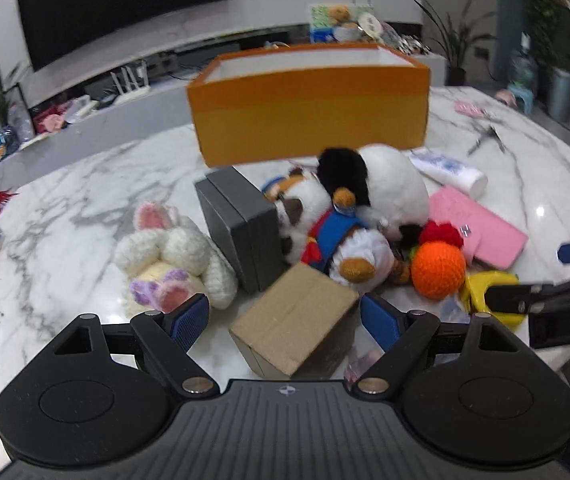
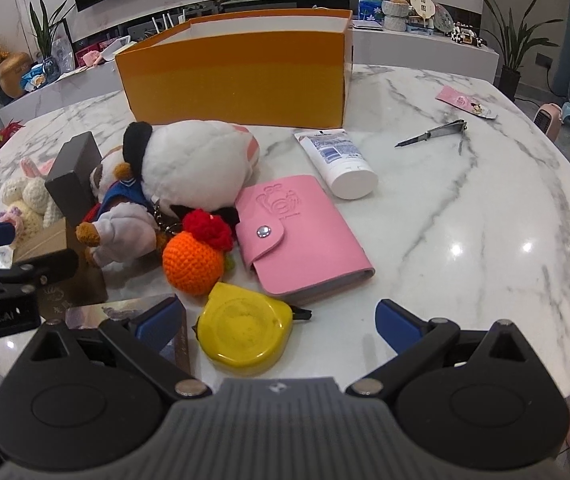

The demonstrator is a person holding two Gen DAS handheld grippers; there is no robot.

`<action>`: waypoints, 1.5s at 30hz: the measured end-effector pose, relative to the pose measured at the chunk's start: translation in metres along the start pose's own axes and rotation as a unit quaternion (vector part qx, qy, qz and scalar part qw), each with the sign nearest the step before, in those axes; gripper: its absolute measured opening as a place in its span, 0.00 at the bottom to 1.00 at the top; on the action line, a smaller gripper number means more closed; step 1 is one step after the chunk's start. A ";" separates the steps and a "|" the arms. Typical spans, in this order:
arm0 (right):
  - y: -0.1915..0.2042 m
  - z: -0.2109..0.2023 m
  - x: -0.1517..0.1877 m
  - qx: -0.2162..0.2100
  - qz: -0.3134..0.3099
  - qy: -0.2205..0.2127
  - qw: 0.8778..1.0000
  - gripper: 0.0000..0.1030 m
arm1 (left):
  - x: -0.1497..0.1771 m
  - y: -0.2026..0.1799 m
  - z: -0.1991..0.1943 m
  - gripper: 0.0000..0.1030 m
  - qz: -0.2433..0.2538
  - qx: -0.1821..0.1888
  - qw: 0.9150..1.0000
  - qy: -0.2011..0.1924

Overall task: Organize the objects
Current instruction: 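Move left gripper toward the cardboard box while right gripper approaches the yellow tape measure, then close left gripper on the small cardboard box while right gripper grasps the yellow tape measure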

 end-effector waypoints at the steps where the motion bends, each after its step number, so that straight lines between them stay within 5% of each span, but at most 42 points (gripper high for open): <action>1: -0.001 0.000 0.000 -0.001 0.001 0.001 1.000 0.99 | 0.002 -0.002 0.003 0.95 0.005 0.006 1.000 0.004; 8: -0.002 -0.001 0.001 -0.005 0.002 0.003 1.000 0.99 | 0.015 0.008 0.010 0.85 -0.018 -0.008 1.000 0.023; 15: 0.002 0.001 0.004 -0.012 -0.002 0.005 1.000 0.99 | 0.019 0.014 0.017 0.71 -0.084 0.035 0.995 0.028; 38: 0.000 0.028 0.012 0.069 0.006 -0.010 0.998 0.93 | 0.022 0.014 0.016 0.71 -0.111 0.025 0.993 0.040; 41: -0.005 0.025 0.009 0.063 0.010 -0.013 0.998 0.82 | 0.023 0.015 0.016 0.71 -0.114 0.026 0.992 0.041; 45: -0.008 0.022 0.012 0.048 -0.009 -0.016 0.999 0.81 | 0.024 0.014 0.016 0.71 -0.110 0.022 0.993 0.043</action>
Point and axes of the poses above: each gripper's, at about its wrist camera, not at the fingertips, and z roughly the way its jaws point, y to its left, x to its underside, the point moved 9 cm from there along z, roughly the way its jaws point, and after that the axes turned 14 degrees about z, right-handed, at the moved point
